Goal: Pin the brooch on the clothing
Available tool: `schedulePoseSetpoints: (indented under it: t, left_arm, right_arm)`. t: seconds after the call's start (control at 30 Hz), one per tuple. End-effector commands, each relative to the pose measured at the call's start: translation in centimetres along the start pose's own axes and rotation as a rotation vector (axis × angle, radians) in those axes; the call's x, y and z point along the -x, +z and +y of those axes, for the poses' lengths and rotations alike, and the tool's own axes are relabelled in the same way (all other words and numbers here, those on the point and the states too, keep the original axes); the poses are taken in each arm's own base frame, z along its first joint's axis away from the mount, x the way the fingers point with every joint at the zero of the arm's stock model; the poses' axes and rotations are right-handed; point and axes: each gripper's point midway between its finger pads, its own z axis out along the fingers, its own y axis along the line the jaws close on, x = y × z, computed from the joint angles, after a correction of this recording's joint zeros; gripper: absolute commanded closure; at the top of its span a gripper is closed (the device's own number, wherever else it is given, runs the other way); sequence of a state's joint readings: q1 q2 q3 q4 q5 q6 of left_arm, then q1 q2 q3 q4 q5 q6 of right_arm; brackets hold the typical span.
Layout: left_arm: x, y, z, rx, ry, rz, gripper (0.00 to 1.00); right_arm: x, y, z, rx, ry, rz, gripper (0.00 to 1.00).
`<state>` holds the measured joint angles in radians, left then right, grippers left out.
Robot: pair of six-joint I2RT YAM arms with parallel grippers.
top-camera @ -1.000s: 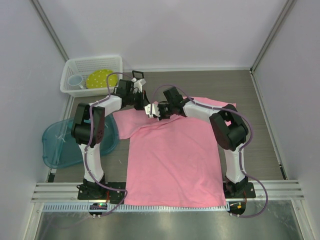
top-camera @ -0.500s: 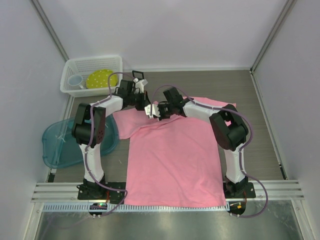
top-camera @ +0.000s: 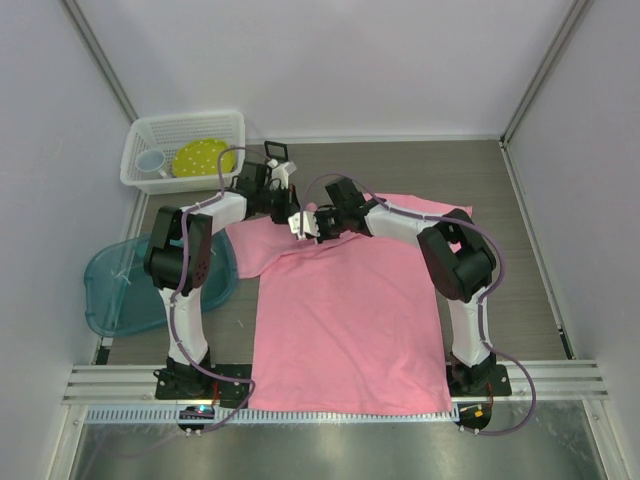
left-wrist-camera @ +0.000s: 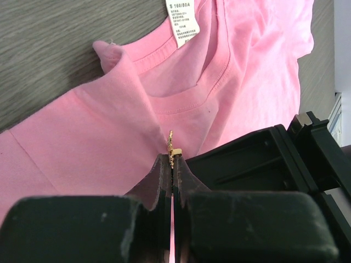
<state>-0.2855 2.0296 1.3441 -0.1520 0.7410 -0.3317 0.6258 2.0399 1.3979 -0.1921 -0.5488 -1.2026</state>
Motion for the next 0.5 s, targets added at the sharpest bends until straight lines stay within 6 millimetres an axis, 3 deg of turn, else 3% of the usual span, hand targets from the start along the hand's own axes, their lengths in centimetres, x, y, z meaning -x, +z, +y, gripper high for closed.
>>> schedulePoseSetpoints:
  t: [0.0,0.47]
  left_arm:
    - [0.08,-1.11,-0.49,0.004,0.013,-0.004,0.99]
    - [-0.42,-1.48,0.22,0.014,-0.014,0.003,0.99]
  right_arm:
    - [2.27,-1.97,-2.99,-0.099,-0.074,-0.028,0.99]
    - [2.30,-2.24,-3.49,-0.121,-0.072,-0.026,0.99]
